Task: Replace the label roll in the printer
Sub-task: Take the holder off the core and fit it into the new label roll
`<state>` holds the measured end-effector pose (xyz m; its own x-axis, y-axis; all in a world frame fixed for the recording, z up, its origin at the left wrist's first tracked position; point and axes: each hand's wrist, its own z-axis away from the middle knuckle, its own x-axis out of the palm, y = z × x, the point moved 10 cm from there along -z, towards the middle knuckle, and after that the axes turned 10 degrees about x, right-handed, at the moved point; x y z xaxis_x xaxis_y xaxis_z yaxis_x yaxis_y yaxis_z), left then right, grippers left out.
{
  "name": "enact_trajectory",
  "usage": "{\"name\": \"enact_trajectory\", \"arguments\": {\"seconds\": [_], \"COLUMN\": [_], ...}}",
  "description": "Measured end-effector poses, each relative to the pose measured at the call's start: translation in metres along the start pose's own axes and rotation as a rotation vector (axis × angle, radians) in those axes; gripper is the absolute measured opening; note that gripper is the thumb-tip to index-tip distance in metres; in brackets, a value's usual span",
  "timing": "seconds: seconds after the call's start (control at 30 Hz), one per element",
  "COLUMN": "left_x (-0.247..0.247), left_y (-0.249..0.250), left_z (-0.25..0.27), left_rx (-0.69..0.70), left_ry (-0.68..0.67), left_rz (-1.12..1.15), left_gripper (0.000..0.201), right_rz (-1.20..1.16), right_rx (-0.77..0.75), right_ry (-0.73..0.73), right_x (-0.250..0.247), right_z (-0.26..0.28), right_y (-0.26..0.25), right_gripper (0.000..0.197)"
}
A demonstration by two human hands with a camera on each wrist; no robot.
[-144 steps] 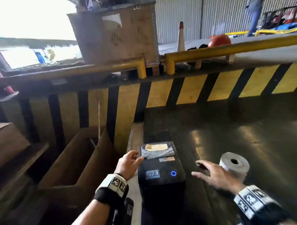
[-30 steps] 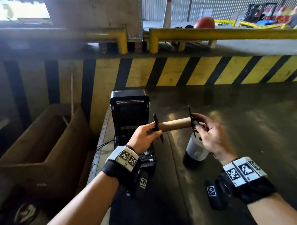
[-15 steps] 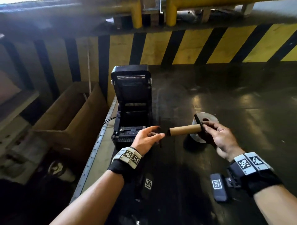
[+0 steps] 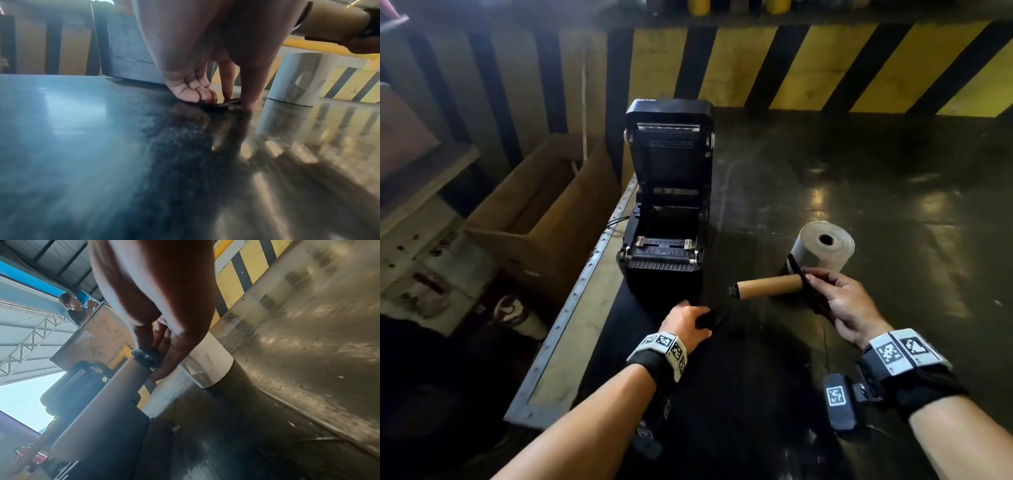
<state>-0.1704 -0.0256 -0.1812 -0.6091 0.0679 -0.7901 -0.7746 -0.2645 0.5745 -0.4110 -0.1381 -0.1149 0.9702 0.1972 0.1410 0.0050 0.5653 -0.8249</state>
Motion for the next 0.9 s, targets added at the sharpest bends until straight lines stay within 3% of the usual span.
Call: {"name": "enact_trajectory", "arguments": {"seconds": [0.17, 0.3, 0.4, 0.53, 0.67, 0.9], "left_x": [-0.007, -0.022, -0.027, -0.031, -0.027, -0.015], "left_y": [0.008, 0.04, 0.062, 0.076, 0.061, 0.03], "left_z": [-0.002, -0.007, -0.014, -0.018, -0.023, -0.019], "left_rx": [0.018, 0.112, 0.164, 0.201, 0.164, 0.052], "left_ry": [0.037, 0.021, 0.0, 0.047, 0.043, -0.009], "left_rz": [0.028, 0.38, 0.548, 0.337, 0.326, 0.159], "left_gripper": [0.067, 0.075, 0.062, 0.04, 0.04, 0.041], "right_rz": [0.032, 0.022, 0.048, 0.062, 0.067, 0.106], "right_rx": [0.014, 0.017, -0.004, -0.053, -0.121, -0.035], "right_ry": [-0.014, -0.031, -0.043, -0.036, 0.067, 0.201], "right_x": [0.002, 0.002, 0.002, -0.006, -0.046, -0.124], "right_z": [-0.002, 0.0, -0.003, -0.008, -0.013, -0.023], "right_y": [0.005, 0.002, 0.001, 0.001, -0.003, 0.031], "right_gripper": [0.026, 0.022, 0.017, 0.02, 0.02, 0.019]}}
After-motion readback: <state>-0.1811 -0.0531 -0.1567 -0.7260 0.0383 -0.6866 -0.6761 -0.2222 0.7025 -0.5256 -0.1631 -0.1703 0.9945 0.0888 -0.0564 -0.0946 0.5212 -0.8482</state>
